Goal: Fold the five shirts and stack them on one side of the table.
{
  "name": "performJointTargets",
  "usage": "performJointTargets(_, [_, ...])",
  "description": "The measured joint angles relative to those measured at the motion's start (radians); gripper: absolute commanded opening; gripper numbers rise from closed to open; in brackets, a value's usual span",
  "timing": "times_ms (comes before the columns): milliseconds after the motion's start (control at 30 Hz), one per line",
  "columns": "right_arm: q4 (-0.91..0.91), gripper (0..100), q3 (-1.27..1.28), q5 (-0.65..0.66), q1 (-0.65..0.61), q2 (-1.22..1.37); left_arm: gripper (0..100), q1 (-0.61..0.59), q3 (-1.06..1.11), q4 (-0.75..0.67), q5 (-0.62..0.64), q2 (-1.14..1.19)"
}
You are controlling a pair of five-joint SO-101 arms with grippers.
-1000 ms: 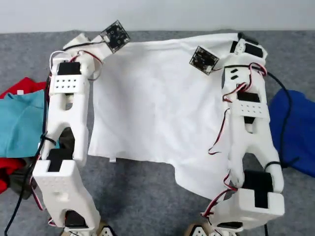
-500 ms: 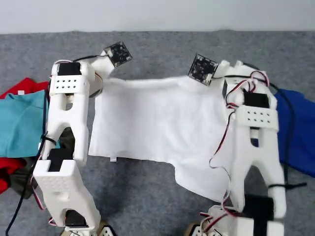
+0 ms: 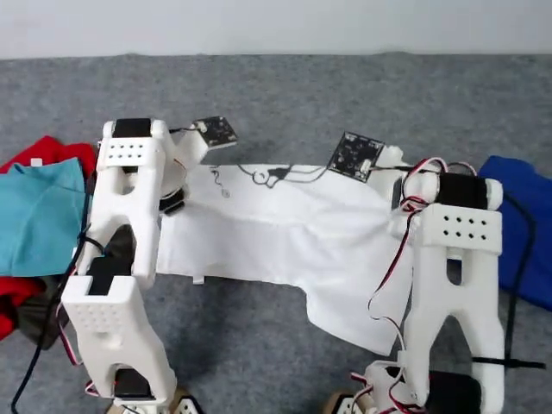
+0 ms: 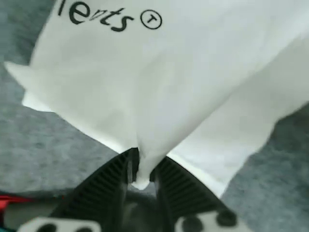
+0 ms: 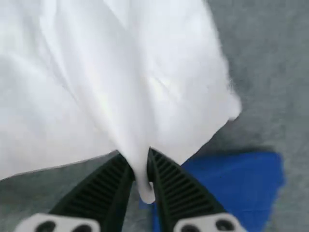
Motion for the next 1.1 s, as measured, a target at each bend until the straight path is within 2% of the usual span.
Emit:
performJointTargets(367, [0.311, 0.9, -0.021, -0.017, 0.0, -0.072, 1, 0.0, 0.032, 0.084, 0.0, 0.009])
performJointTargets(567, [0.316, 0.9, 0.032, -0.063, 0.0, -0.106, 1, -0.023, 0.032, 0.129, -0.075, 0.009])
performJointTargets(967, [0.316, 1.0, 0.247, -0.071, -0.025, -0.215, 2, -0.054, 0.133, 0.132, -0.133, 0.009])
performJointTargets(1100, [0.316, 8.5, 0.247, -0.071, -0.025, -0.215, 11, -0.055, 0.133, 0.132, -0.133, 0.009])
